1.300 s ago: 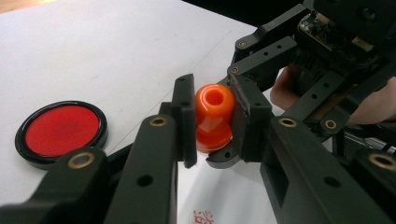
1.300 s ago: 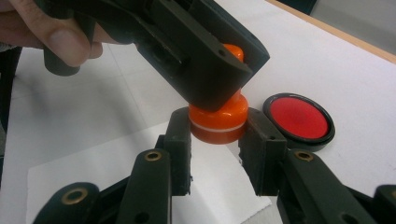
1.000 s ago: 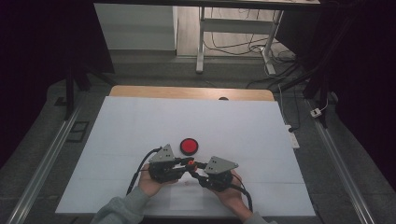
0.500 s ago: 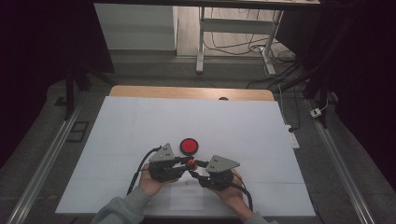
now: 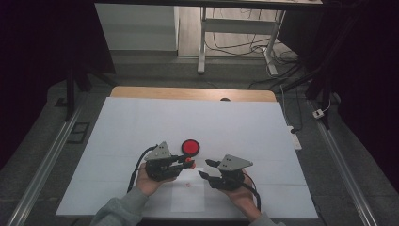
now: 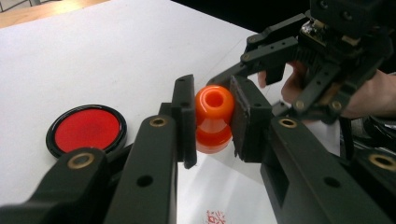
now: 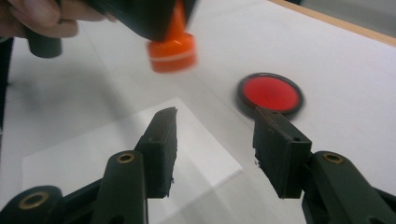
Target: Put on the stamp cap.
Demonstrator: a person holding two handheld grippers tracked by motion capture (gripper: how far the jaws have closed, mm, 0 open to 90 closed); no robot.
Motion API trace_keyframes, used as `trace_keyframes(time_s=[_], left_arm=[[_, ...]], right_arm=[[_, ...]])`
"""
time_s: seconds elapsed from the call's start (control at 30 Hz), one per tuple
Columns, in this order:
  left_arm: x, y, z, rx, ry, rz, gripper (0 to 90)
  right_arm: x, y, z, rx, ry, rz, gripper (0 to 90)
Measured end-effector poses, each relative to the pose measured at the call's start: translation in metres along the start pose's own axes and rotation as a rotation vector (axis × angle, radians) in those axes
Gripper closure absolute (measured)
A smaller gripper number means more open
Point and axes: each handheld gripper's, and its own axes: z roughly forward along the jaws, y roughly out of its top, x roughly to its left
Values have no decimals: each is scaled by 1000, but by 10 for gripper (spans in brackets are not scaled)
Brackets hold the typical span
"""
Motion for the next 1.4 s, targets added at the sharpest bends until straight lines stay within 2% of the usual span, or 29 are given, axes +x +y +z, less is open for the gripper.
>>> trace_keyframes(time_s=[0.17, 0.43, 0.73, 1.07, 1.4], left_arm=[[1, 1, -1, 3, -2, 1, 722], [2, 3, -6, 11, 17, 18, 722], [9, 6, -14, 15, 55, 28, 720], [24, 8, -27, 4, 95, -5, 720], [37, 7, -38, 1, 133, -30, 720]], right_arm=[[-8, -5, -13, 3, -43, 12, 489], [-24, -20, -38, 6, -77, 39, 480], [-40, -36, -68, 32, -170, 55, 476], [-52, -52, -92, 40, -210, 88, 472], [-54, -56, -96, 48, -214, 93, 472]])
